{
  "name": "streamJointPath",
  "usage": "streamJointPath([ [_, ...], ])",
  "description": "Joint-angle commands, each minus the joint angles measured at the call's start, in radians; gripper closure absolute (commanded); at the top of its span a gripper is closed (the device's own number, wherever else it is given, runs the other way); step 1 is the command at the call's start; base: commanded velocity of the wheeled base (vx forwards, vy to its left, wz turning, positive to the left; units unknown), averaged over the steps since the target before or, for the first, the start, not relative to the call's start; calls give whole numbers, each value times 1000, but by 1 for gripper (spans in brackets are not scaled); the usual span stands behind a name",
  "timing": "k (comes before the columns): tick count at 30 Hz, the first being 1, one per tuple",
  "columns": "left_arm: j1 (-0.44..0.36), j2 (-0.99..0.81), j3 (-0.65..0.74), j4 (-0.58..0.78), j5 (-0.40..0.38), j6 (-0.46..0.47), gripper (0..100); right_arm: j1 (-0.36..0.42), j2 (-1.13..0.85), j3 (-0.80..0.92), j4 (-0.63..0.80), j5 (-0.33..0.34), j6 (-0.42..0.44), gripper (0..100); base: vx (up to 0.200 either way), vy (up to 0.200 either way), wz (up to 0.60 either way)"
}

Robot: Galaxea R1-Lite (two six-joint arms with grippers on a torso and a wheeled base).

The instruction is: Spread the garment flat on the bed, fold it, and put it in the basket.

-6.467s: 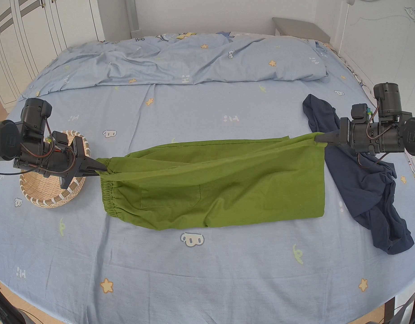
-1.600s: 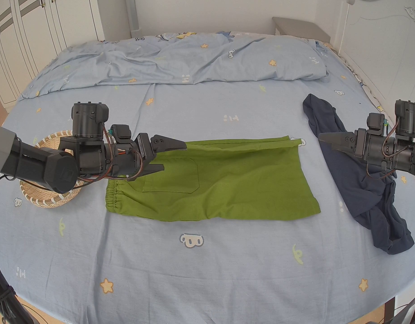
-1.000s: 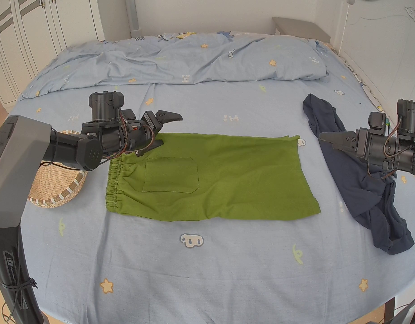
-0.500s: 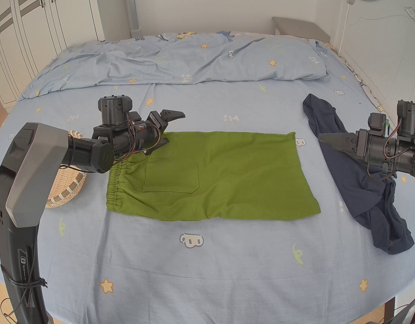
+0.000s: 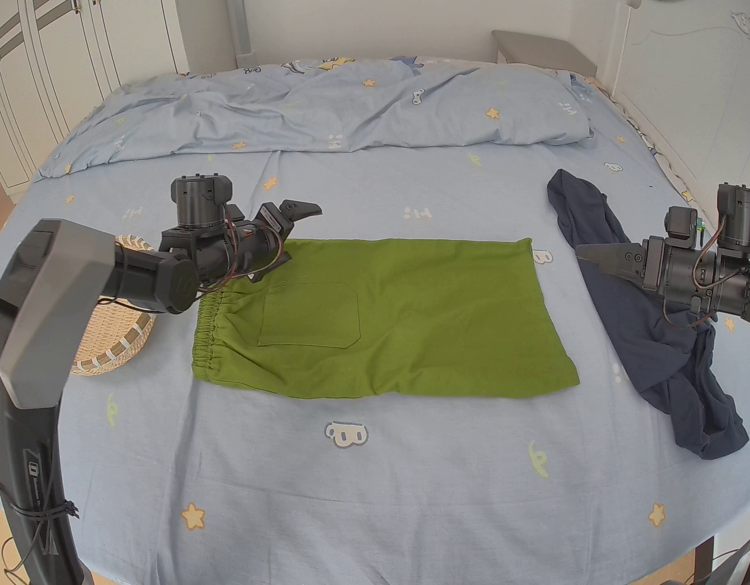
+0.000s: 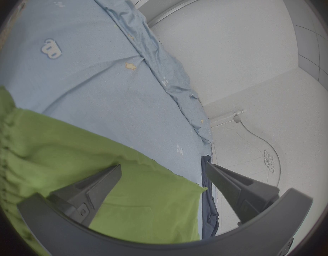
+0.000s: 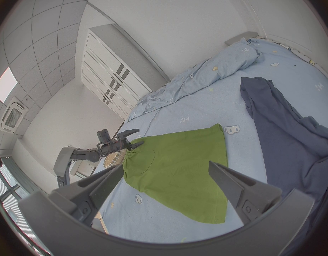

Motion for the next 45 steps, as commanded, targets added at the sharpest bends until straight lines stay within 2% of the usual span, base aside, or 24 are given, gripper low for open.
streamJointPath([
  [1,58,-331,292,-3,-47,-1,0,1,-1,1,0,3,1,0,0,0,0],
  [5,122,-443,467,-22,-103,3,0,2,-9,6,0,3,1,0,0,0,0],
  [6,161,-469,528,-39,-137,8,0,8,-12,9,0,3,1,0,0,0,0],
  [9,214,-487,631,-75,-192,42,0,27,-21,17,0,3,1,0,0,0,0],
  [13,288,-469,698,-144,-245,168,0,31,-21,26,0,3,0,0,0,0,0],
  [16,322,-431,704,-155,-283,197,0,31,-21,28,0,3,0,0,0,0,0],
  [21,329,-382,708,-158,-327,214,0,44,-21,29,0,1,0,0,0,0,0],
  [27,323,-293,703,-181,-327,257,0,48,-20,31,0,1,0,0,0,0,0],
  [36,320,-182,701,-273,-326,258,0,50,-18,32,0,0,0,0,0,0,0],
  [45,317,-196,715,-289,-327,257,0,50,-10,32,0,0,0,0,0,0,0],
])
